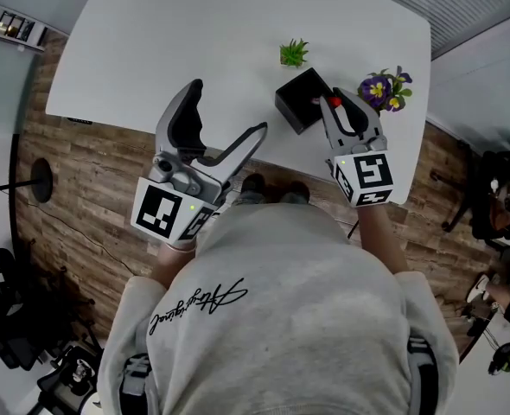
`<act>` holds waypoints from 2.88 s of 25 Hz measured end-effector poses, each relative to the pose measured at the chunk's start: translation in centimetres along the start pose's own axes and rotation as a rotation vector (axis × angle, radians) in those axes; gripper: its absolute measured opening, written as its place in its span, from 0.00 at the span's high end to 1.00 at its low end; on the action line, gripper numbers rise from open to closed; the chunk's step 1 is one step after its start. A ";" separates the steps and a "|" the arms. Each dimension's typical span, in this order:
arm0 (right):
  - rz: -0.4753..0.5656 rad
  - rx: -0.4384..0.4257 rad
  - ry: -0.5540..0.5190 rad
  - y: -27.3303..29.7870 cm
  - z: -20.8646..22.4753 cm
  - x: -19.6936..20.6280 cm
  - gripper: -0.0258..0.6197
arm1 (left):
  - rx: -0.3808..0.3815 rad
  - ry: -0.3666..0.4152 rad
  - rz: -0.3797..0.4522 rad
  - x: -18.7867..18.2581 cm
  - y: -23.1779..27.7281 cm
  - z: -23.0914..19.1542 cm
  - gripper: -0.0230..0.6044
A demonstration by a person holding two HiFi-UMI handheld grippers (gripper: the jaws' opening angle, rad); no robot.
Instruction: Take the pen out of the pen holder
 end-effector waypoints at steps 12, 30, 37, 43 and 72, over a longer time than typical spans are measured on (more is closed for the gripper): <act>-0.001 0.022 -0.029 0.0 -0.6 -0.3 0.86 | 0.000 0.001 0.005 -0.3 -0.5 -0.3 0.28; 0.023 0.014 -0.036 0.2 -1.4 -1.2 0.85 | 0.009 0.002 0.010 -0.6 -1.0 -0.6 0.28; 0.037 0.009 -0.040 0.4 -1.4 -1.9 0.85 | 0.014 -0.003 0.011 -0.5 -0.8 -0.8 0.28; 0.052 0.004 -0.042 0.3 -1.5 -2.6 0.85 | 0.017 -0.006 0.017 -0.5 -0.7 -0.7 0.28; 0.134 -0.012 -0.034 -0.4 -2.0 -5.3 0.85 | 0.024 -0.013 0.024 -0.3 -0.4 -0.7 0.28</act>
Point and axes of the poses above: the fingertips, and each gripper's own axes: y forward along the fingers, z to its right, x out of its underside, the point moved 9 cm from there along -y, backward along the fingers, and after that the axes turned 10 degrees about z, right-handed, at the moved point
